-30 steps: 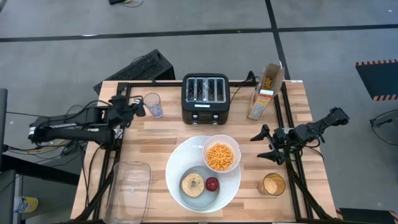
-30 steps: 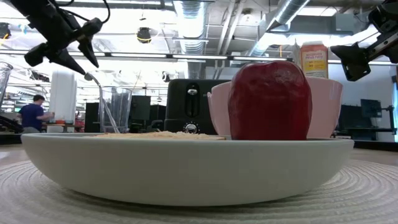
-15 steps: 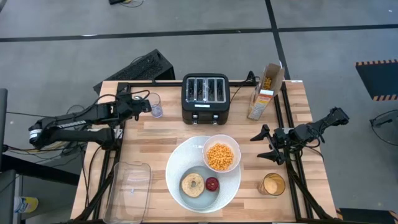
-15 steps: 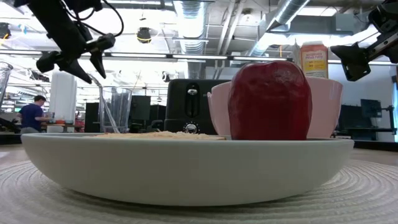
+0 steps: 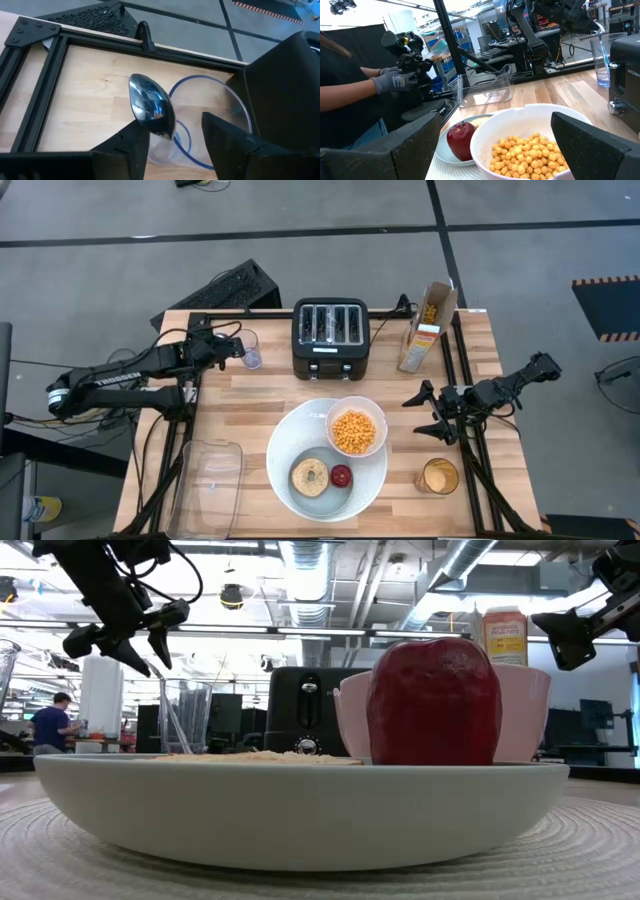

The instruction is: Arrange a breakfast setting

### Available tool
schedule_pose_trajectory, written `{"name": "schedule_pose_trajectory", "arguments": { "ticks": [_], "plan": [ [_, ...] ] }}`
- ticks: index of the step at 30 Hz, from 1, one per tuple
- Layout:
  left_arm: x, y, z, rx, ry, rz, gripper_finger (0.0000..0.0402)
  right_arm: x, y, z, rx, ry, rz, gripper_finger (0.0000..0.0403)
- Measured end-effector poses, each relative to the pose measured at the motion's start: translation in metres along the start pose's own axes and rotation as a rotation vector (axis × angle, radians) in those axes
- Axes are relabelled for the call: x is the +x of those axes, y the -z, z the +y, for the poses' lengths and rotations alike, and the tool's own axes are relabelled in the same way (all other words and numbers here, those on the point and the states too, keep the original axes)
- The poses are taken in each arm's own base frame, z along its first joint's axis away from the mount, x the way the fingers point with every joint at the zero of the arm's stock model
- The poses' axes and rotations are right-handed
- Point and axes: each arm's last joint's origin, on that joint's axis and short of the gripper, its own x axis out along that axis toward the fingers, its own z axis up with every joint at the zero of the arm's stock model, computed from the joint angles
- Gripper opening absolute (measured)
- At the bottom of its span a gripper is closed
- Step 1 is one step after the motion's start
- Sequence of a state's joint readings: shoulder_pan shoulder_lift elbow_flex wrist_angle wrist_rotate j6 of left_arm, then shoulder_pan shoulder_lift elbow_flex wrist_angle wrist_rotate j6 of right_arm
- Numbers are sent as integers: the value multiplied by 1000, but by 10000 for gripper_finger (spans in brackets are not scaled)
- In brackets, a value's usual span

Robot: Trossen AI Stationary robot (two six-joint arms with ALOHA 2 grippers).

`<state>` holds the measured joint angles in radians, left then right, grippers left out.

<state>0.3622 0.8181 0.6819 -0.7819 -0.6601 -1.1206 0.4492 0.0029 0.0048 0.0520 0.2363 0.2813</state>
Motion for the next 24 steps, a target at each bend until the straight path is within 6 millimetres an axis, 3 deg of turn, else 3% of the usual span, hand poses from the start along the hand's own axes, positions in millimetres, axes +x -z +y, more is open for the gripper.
{"name": "schedule_pose_trajectory", "arguments": {
  "ticks": [14,24],
  "plan": [
    [0,-4,-9,16,83,-23,8,0,0,0,0,0,0,400],
    [-2,-6,-13,9,156,-4,14,0,0,0,0,-1,0,400]
  ]
}}
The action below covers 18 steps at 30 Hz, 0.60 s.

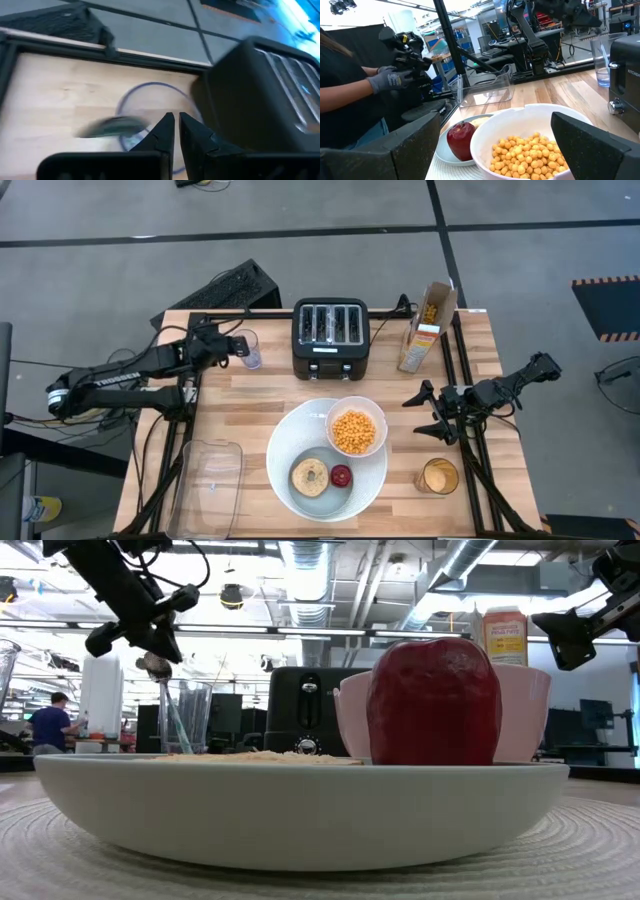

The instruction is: Arrange a breakfast setting

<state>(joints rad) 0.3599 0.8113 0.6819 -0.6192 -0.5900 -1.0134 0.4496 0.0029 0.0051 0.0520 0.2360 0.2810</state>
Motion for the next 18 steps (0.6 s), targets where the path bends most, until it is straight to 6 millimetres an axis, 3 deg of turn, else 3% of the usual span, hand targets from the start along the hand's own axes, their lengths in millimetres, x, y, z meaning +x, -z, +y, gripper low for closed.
{"name": "schedule_pose_trajectory", "arguments": {
  "ticks": [10,18],
  "plan": [
    [-23,-21,-10,266,132,28,14,0,0,0,0,0,0,400],
    [-50,-42,-8,424,108,18,14,0,0,0,0,0,0,400]
  ]
}}
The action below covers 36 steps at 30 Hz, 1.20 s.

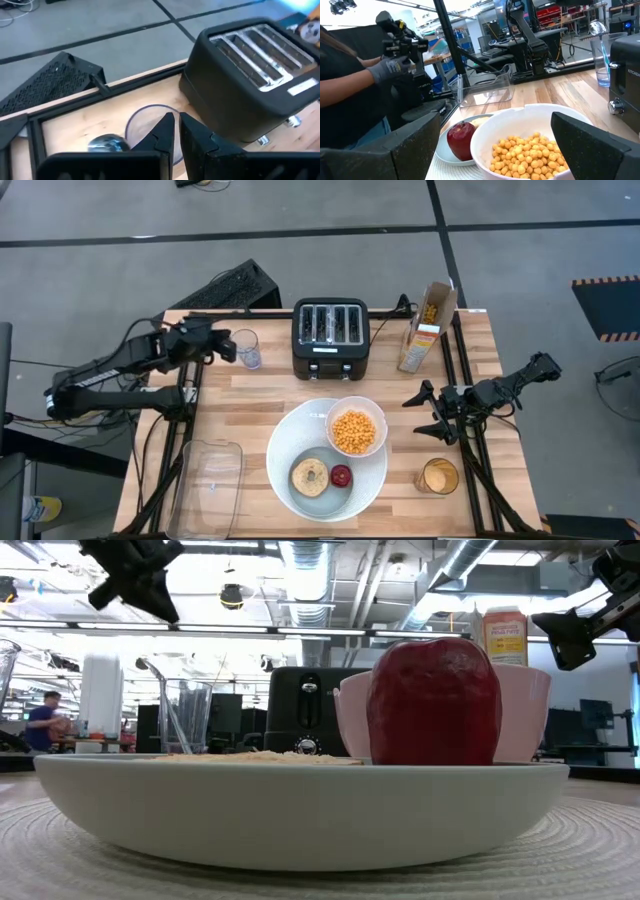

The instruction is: Arrange a breakfast setting

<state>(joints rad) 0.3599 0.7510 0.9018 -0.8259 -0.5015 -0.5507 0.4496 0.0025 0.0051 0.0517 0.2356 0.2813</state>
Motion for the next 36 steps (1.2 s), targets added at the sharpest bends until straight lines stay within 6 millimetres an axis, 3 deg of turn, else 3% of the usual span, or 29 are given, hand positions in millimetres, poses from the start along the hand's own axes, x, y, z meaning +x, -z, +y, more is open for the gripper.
{"name": "schedule_pose_trajectory", "arguments": {
  "ticks": [10,22,36],
  "plan": [
    [-22,-2,13,-157,18,-37,60,0,0,0,-1,0,1,400],
    [-25,13,26,-325,-115,51,196,0,0,0,0,0,0,400],
    [2,17,14,-300,-278,150,204,0,0,0,0,1,0,400]
  ]
}}
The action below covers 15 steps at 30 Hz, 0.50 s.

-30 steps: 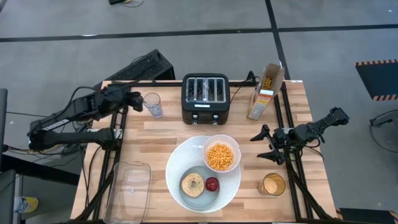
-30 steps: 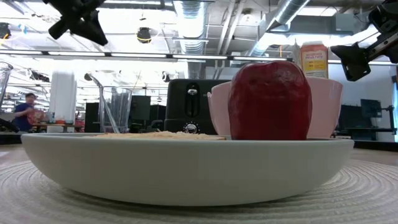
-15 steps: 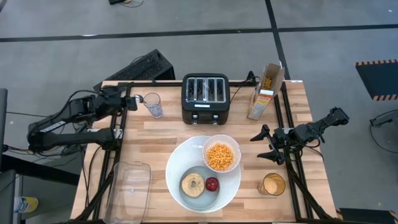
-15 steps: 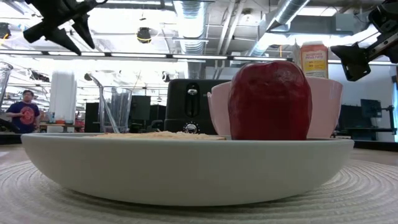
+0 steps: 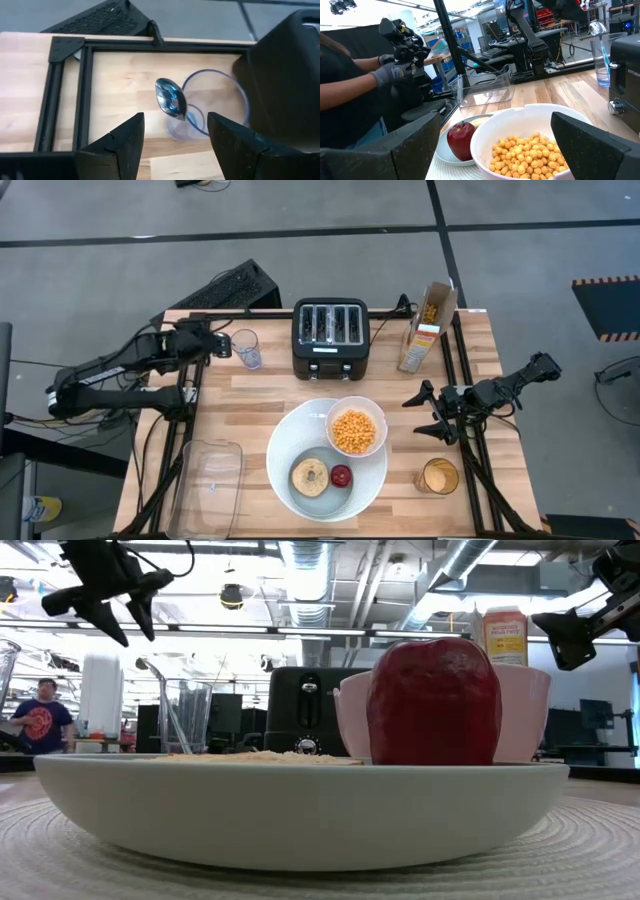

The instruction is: Arrange a breakfast setting

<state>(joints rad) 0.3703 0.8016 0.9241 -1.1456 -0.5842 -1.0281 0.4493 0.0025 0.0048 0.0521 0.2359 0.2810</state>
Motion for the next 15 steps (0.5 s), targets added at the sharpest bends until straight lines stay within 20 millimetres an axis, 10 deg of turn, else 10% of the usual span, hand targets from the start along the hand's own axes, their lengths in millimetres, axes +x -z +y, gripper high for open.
{"name": "schedule_pose_trajectory", "arguments": {
  "ticks": [15],
  "plan": [
    [41,10,-2,-134,-14,12,204,0,0,0,0,0,0,400]
  ]
}}
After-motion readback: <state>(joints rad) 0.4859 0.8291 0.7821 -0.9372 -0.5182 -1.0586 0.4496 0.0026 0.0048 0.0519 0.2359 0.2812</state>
